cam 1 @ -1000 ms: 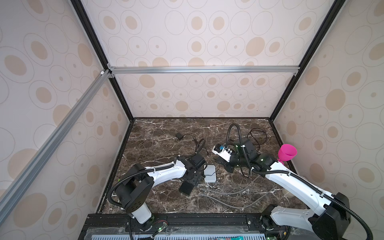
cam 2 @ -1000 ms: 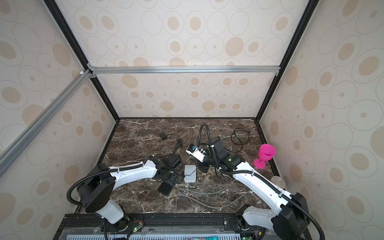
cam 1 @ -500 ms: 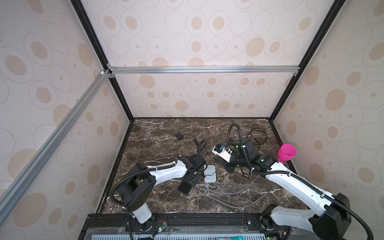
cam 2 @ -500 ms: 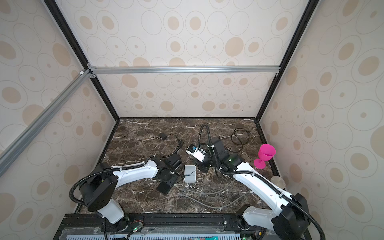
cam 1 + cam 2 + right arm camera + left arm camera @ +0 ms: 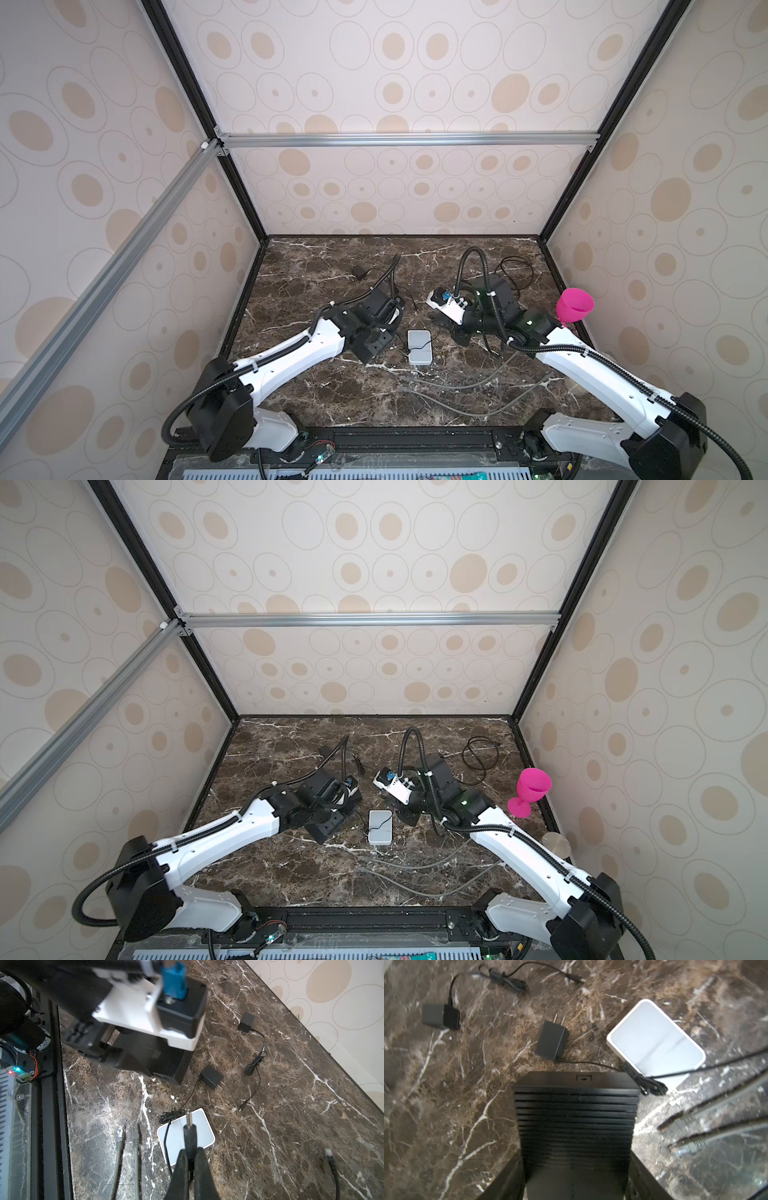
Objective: Insert the plug into the switch port
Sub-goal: 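Grasp the black ribbed switch at its end with the left gripper, then lift the black switch with the left gripper and move it nearer the robot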
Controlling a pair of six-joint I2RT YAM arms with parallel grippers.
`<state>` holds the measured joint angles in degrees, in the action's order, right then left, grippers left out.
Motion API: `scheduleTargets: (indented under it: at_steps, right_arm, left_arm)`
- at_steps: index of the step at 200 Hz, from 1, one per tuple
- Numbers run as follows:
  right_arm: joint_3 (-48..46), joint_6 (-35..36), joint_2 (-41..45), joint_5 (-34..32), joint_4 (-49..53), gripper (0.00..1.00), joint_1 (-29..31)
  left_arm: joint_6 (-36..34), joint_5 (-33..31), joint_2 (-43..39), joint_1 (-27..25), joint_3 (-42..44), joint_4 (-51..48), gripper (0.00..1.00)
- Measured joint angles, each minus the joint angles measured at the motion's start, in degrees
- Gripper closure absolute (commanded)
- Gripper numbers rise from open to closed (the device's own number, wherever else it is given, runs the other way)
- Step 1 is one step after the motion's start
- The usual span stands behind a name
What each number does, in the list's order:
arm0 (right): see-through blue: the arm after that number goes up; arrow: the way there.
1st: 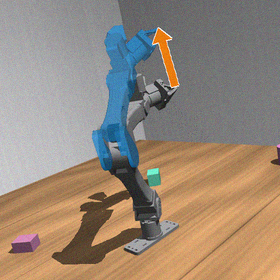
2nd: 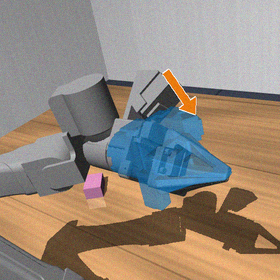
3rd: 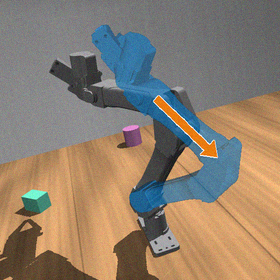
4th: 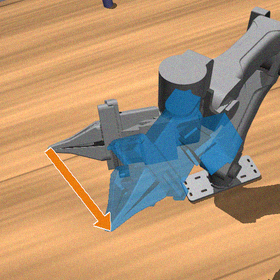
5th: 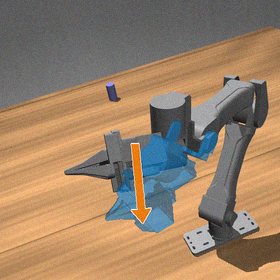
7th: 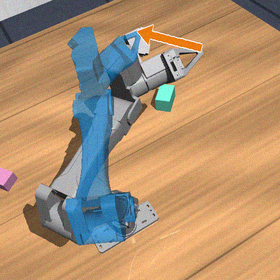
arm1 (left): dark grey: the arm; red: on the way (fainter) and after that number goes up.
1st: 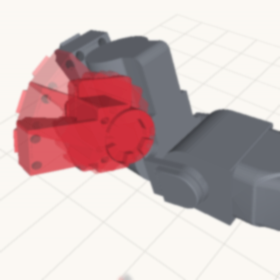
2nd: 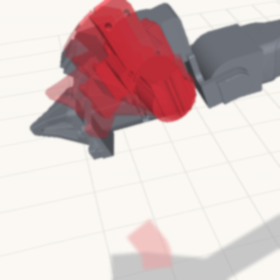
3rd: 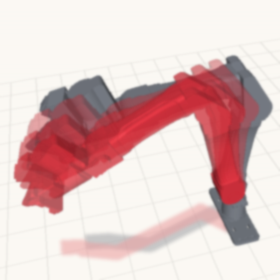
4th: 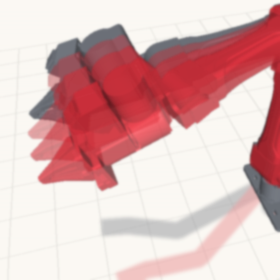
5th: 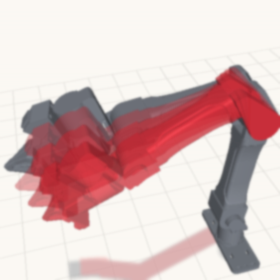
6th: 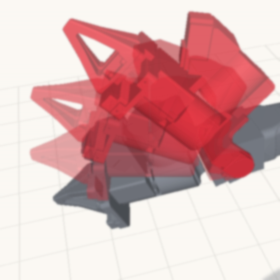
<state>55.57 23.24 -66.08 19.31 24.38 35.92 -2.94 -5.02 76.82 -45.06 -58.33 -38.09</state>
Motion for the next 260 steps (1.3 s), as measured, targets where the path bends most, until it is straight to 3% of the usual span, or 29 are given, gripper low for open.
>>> scheduleTargets:
  at_steps: [44, 105, 143, 203, 260]
  right_arm:
    - [0.00, -0.04, 0.00, 0.24, -0.76, 1.00, 0.00]
    - [0.00, -0.07, -0.57, 1.64, -1.99, 1.00, 0.00]
    - [-0.35, -0.09, -0.57, 1.84, -2.95, 1.00, 0.00]
    - [-1.07, -0.87, -0.50, 1.92, -3.63, 1.00, 0.00]
    - [-1.29, -1.29, 0.31, 1.95, -3.82, 1.00, 0.00]
  left_arm:
    - [-15.65, 3.72, -9.77, 0.00, 4.90, -1.57, 0.54]
    - [-32.59, 5.60, -7.48, 0.00, 11.89, -7.67, 0.50]
    - [-36.94, 6.19, -6.51, 0.13, 17.31, -7.30, 0.52]
    - [-41.46, 6.21, -5.77, 0.17, 18.95, -3.98, 0.56]
    - [-42.53, 6.01, -4.90, 0.20, 21.44, -0.09, 0.45]
